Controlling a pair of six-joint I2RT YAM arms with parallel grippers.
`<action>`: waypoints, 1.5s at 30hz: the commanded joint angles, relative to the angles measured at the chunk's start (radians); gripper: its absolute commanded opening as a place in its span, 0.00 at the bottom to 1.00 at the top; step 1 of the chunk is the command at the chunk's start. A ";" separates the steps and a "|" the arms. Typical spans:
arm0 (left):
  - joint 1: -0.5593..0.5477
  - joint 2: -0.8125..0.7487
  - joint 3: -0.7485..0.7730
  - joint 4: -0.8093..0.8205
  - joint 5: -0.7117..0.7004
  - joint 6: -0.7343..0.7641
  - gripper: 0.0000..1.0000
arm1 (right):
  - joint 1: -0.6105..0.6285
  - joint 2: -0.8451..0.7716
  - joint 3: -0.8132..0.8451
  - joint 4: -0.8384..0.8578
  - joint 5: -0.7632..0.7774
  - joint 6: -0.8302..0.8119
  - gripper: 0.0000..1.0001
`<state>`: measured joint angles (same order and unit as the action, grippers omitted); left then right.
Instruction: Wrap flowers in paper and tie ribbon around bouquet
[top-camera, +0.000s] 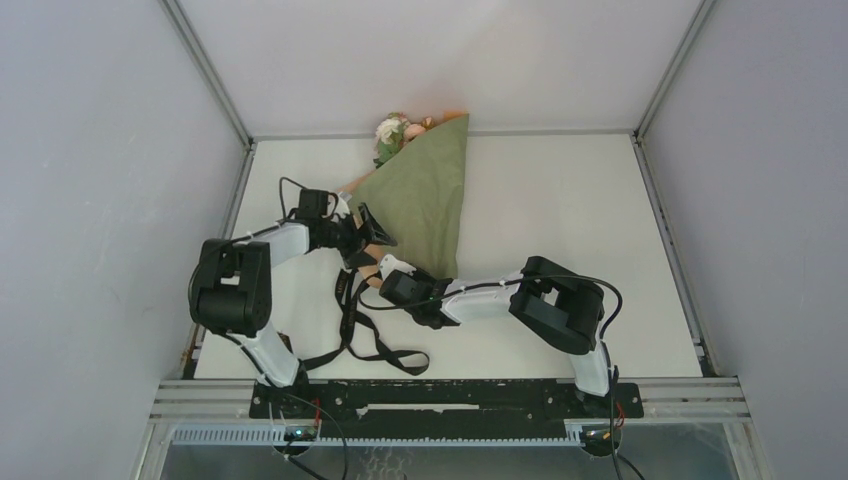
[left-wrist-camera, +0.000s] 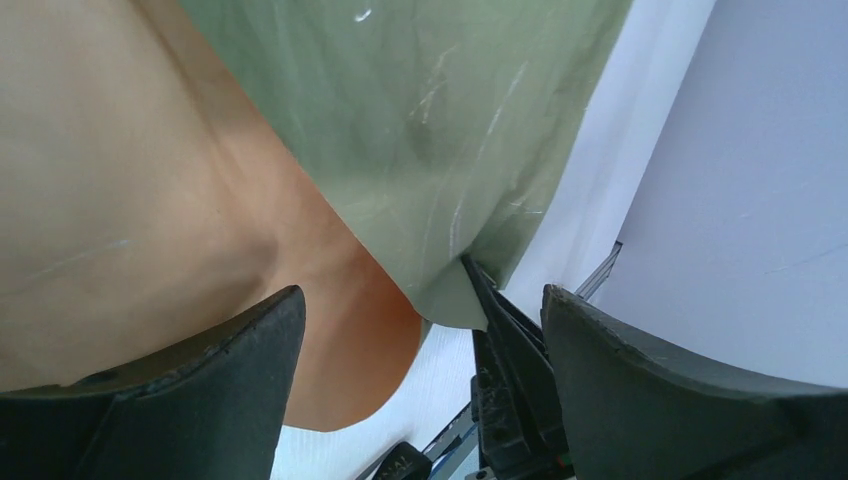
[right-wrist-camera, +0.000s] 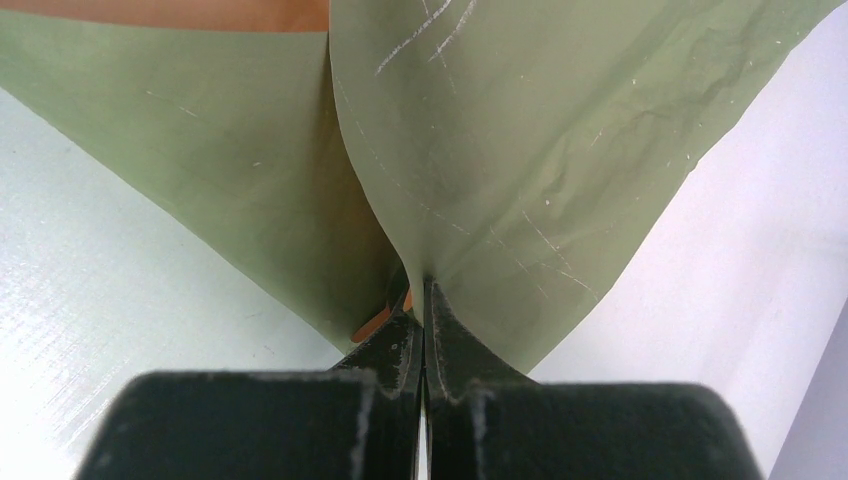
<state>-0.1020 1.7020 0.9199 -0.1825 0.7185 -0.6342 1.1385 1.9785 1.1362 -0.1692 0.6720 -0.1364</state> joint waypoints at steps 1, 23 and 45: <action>-0.029 0.035 0.018 -0.010 0.031 0.015 0.90 | -0.004 0.032 0.011 0.003 -0.071 0.018 0.00; -0.058 0.166 0.074 0.127 0.040 -0.029 0.00 | 0.025 -0.151 0.014 -0.047 -0.082 -0.025 0.33; -0.048 0.244 0.091 0.042 -0.050 0.059 0.00 | -0.273 -0.102 0.078 -0.075 -0.725 0.404 0.08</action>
<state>-0.1566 1.9343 0.9730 -0.1131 0.7448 -0.6273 0.8852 1.8530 1.2068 -0.3038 -0.0071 0.1452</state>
